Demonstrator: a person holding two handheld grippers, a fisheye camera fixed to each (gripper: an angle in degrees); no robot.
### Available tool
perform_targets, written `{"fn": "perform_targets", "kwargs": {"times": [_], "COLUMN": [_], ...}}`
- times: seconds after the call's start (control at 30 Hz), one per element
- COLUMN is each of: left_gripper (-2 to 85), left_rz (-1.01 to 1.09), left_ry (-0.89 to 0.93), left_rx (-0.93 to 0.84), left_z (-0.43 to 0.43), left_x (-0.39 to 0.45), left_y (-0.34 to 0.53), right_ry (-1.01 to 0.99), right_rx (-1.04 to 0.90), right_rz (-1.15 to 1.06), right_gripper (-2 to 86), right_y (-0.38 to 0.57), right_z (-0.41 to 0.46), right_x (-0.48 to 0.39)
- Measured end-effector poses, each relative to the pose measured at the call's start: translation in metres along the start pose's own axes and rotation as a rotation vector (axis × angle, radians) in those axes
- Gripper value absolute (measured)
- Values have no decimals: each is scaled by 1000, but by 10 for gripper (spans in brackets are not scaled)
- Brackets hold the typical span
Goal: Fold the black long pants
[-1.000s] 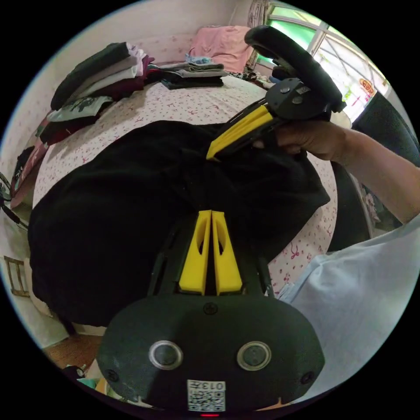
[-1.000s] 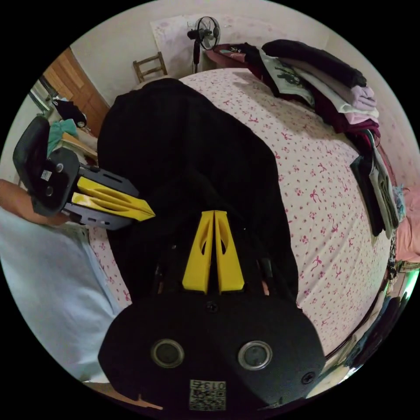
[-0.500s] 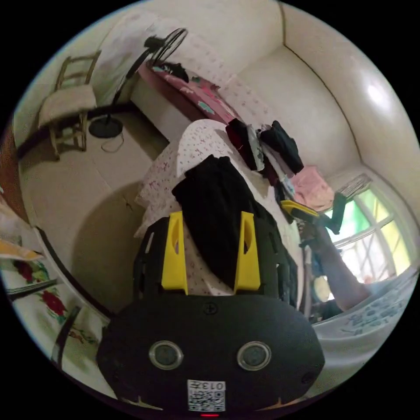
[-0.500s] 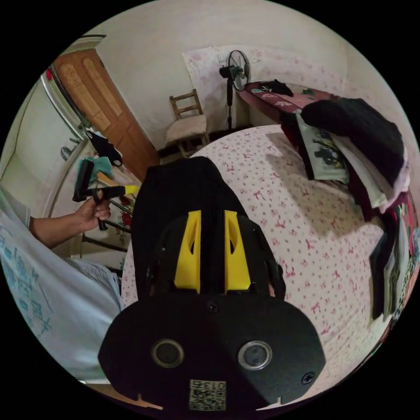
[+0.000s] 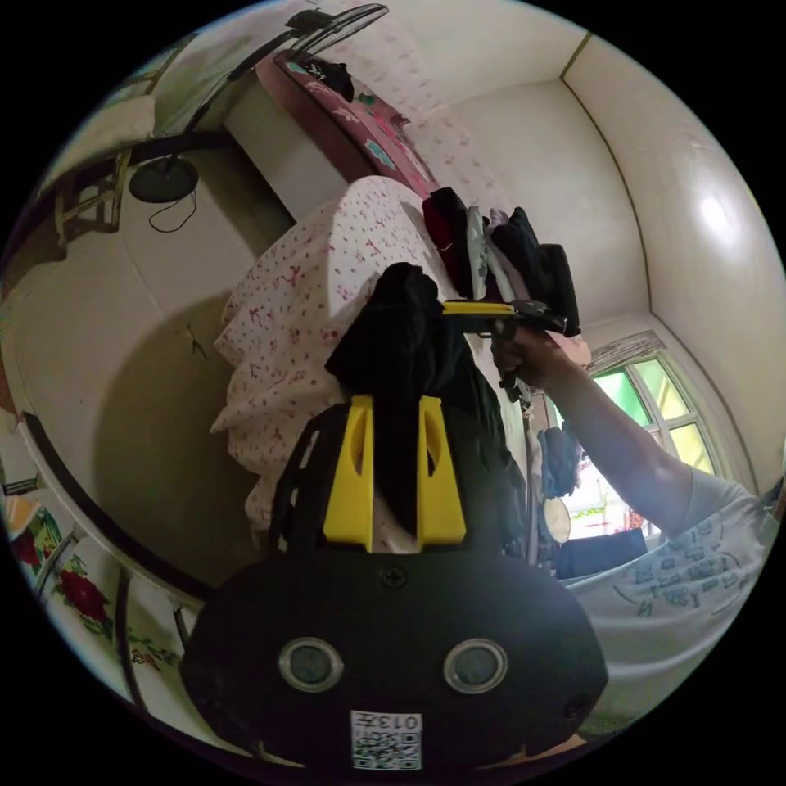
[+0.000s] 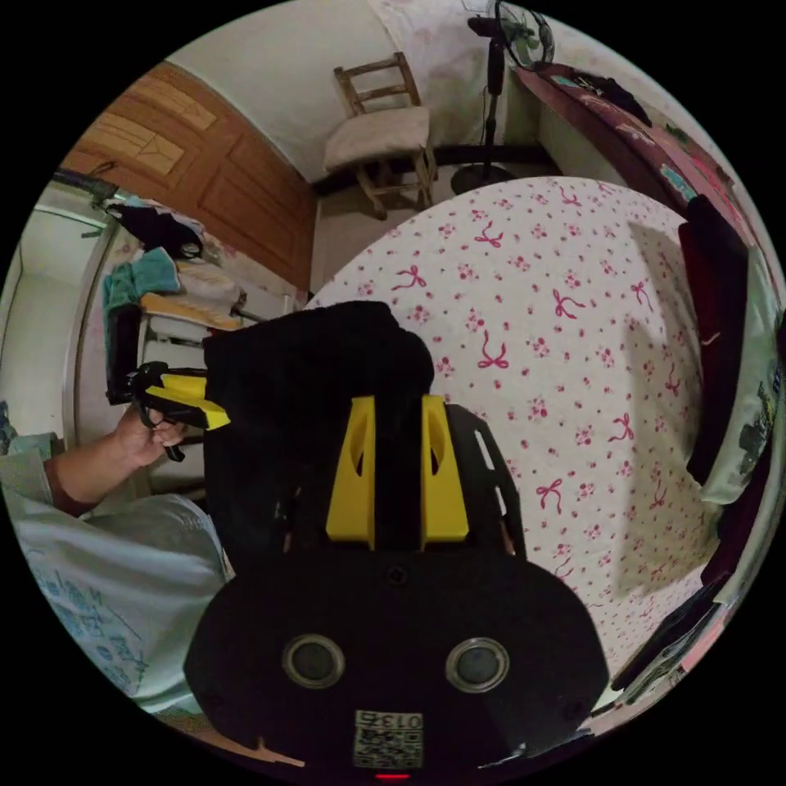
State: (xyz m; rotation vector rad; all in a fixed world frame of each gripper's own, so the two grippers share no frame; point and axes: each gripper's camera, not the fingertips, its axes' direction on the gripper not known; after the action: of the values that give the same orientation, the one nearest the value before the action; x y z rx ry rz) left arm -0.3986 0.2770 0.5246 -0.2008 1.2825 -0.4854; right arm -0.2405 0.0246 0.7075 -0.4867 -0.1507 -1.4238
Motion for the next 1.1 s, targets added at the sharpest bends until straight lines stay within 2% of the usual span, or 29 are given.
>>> {"fn": "perform_targets", "kwargs": {"times": [0.03, 0.13, 0.3, 0.47, 0.6, 0.83, 1.0, 1.1], "left_gripper": [69, 61, 59, 59, 60, 68, 87, 107], "left_rz": [20, 72, 247, 503, 789, 1198, 1431, 1503], "left_ry": [-16, -6, 39, 79, 80, 73, -74, -113], "left_rx": [1, 29, 42, 6, -78, -333, -545, -600], "left_z": [1, -5, -15, 0, 42, 185, 307, 334], "left_x": [8, 32, 93, 184, 275, 388, 403, 409], "left_y": [4, 18, 52, 101, 166, 314, 430, 476], "right_ry": [-18, 91, 98, 141, 148, 195, 173, 111], "right_rx": [-17, 21, 215, 452, 583, 648, 489, 569], "right_rz": [-18, -97, -97, -72, 26, 394, 829, 1034], "right_gripper": [61, 44, 35, 26, 20, 19, 18, 37], "right_y": [2, 19, 73, 193, 299, 503, 606, 670], "right_z": [2, -2, -45, -103, -125, -85, -12, 6], "right_x": [-4, -24, -40, -56, -64, -78, -70, -85]}}
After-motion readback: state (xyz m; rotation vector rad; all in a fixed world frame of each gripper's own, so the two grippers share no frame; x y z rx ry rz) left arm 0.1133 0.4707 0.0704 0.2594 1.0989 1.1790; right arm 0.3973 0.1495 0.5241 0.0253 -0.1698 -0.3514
